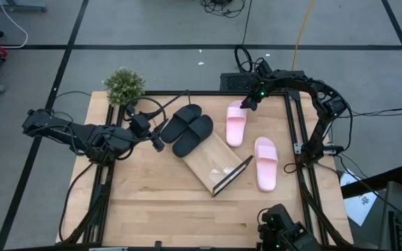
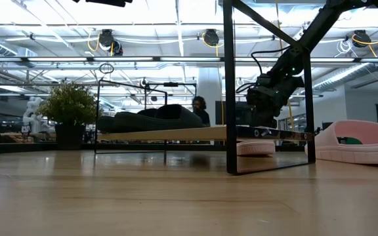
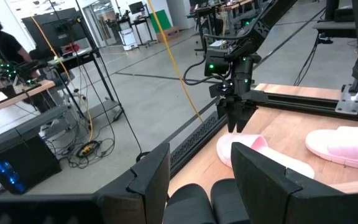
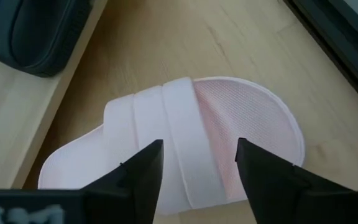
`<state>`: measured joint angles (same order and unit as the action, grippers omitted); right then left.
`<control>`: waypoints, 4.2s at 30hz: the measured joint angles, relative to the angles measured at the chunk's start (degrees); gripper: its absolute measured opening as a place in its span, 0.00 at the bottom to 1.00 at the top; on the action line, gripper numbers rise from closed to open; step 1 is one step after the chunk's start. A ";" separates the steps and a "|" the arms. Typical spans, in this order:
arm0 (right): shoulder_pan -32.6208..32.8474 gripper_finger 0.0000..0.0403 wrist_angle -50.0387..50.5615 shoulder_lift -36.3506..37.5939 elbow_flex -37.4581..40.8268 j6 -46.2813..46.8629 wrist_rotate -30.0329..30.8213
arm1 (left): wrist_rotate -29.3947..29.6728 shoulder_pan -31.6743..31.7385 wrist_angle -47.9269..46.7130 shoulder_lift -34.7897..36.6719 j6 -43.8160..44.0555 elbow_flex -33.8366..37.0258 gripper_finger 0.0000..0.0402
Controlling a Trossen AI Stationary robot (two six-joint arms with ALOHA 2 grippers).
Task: Pick and place slides into the shelf
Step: Put the left pink slipper on the shelf
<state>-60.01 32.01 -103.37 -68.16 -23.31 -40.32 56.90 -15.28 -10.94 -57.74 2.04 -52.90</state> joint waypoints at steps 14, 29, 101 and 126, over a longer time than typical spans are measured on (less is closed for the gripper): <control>1.75 0.48 4.17 0.13 -0.04 -4.04 6.95 | 0.00 0.01 0.02 -0.02 0.44 0.01 0.44; 1.95 0.48 4.26 0.04 -0.04 -4.79 3.01 | -0.42 0.01 0.00 -0.02 0.20 0.02 0.44; 5.06 0.48 5.33 -5.89 -0.09 -5.88 -3.77 | -1.33 0.00 0.00 -0.02 0.00 0.02 0.44; 4.86 0.01 6.71 -6.06 0.02 -5.32 -0.65 | -1.38 0.02 -0.02 -0.02 0.07 0.02 0.44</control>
<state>-55.15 38.72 -109.43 -68.14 -28.63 -40.97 55.52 -15.27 -10.96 -57.76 2.11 -52.88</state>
